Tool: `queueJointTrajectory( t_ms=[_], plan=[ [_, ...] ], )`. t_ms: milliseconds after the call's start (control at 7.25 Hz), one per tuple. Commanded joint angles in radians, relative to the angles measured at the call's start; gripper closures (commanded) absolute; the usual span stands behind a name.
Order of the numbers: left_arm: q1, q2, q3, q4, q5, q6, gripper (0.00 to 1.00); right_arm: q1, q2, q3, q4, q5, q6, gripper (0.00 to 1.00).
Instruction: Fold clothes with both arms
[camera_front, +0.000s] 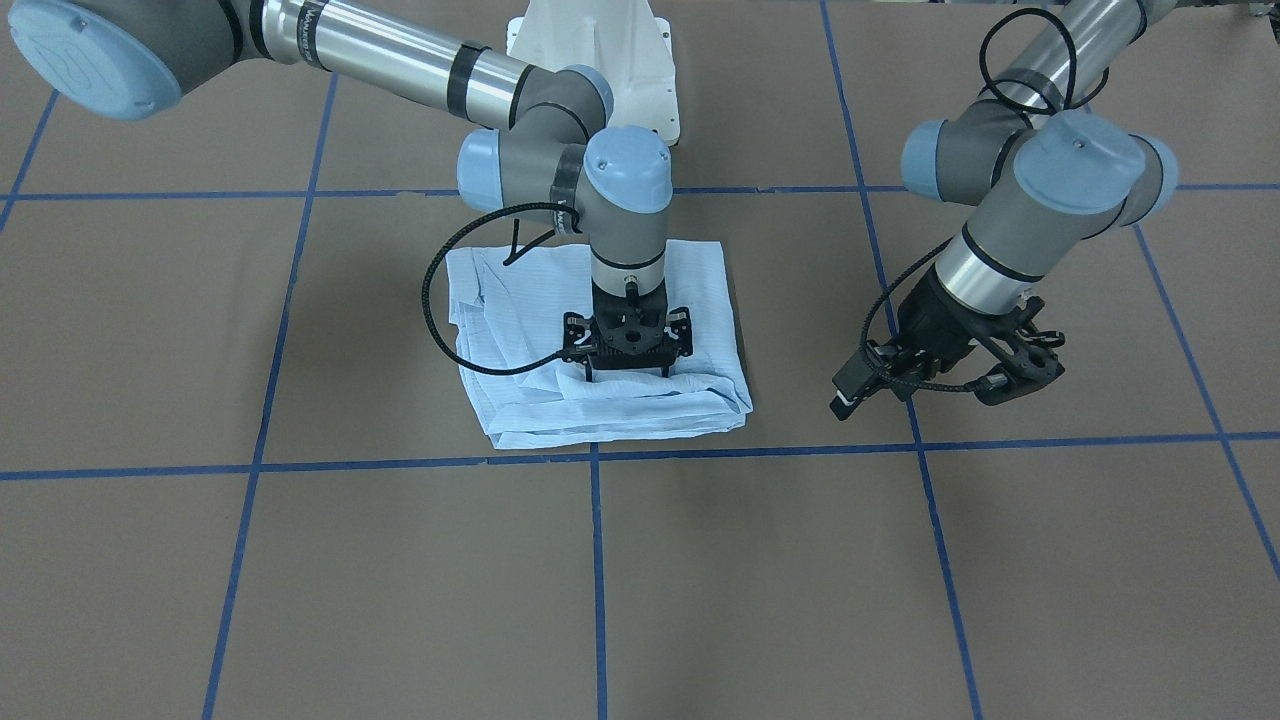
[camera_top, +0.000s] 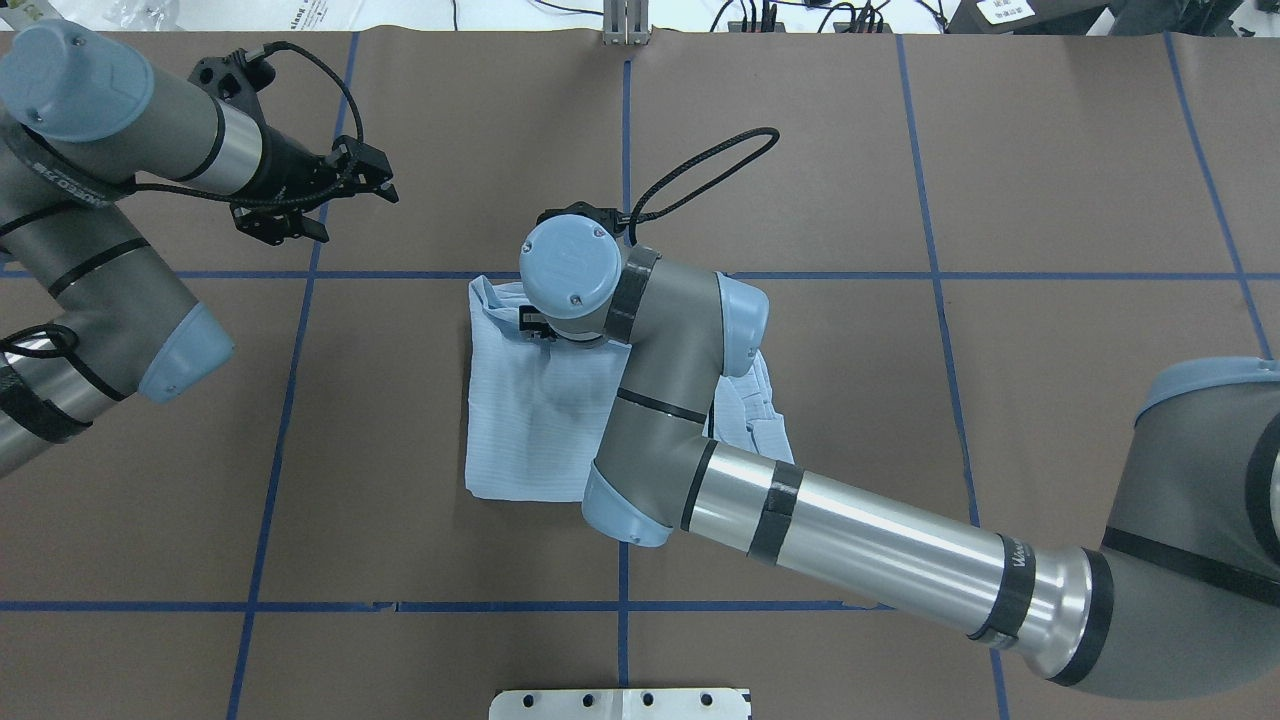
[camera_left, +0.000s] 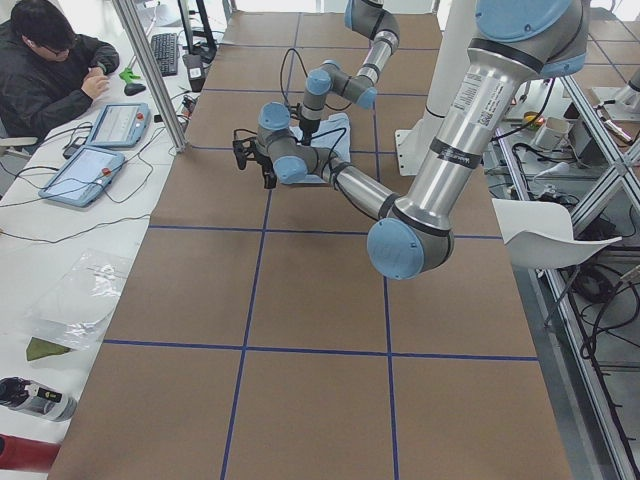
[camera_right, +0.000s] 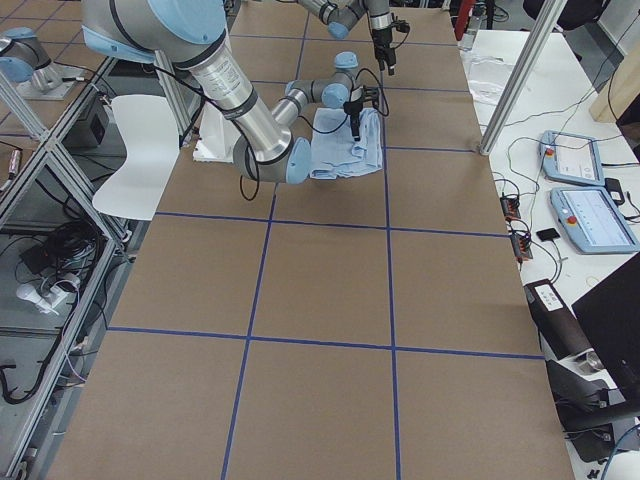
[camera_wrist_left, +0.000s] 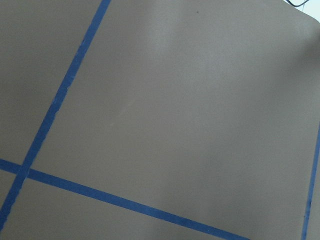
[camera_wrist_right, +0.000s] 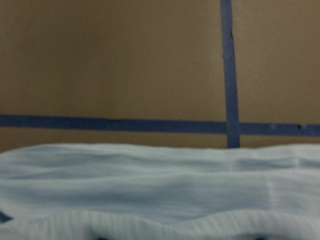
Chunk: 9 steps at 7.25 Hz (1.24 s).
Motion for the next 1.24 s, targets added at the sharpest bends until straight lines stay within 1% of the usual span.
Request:
queueJointTrajectory(
  t_ms=[0, 276, 414, 552, 690, 828, 966, 1104],
  plan=[
    [-0.001, 0.005, -0.002, 0.000, -0.001, -0.001, 0.00, 0.050, 0.021, -0.119, 0.125, -0.028, -0.070, 0.00],
    [-0.001, 0.006, -0.008, 0.000, -0.001, -0.001, 0.00, 0.113, 0.036, -0.120, 0.132, -0.049, -0.129, 0.00],
    [-0.001, 0.006, -0.008, 0.000, -0.001, -0.001, 0.00, 0.126, 0.036, -0.120, 0.170, -0.051, -0.130, 0.00],
    [-0.002, 0.006, -0.008, 0.000, -0.001, 0.001, 0.00, 0.132, 0.042, -0.111, 0.176, -0.049, -0.130, 0.00],
    [-0.005, 0.006, -0.011, 0.000, -0.001, 0.001, 0.00, 0.134, 0.041, -0.078, 0.173, -0.037, -0.130, 0.00],
    [-0.005, 0.008, -0.019, 0.000, -0.001, 0.001, 0.00, 0.132, 0.016, -0.024, 0.163, 0.006, -0.130, 0.00],
    [-0.005, 0.009, -0.022, 0.001, -0.001, 0.001, 0.00, 0.120, -0.010, 0.010, 0.144, 0.038, -0.129, 0.00],
    [-0.005, 0.016, -0.026, 0.001, -0.001, 0.001, 0.00, 0.089, -0.013, 0.006, 0.102, 0.048, -0.132, 0.00]
  ],
)
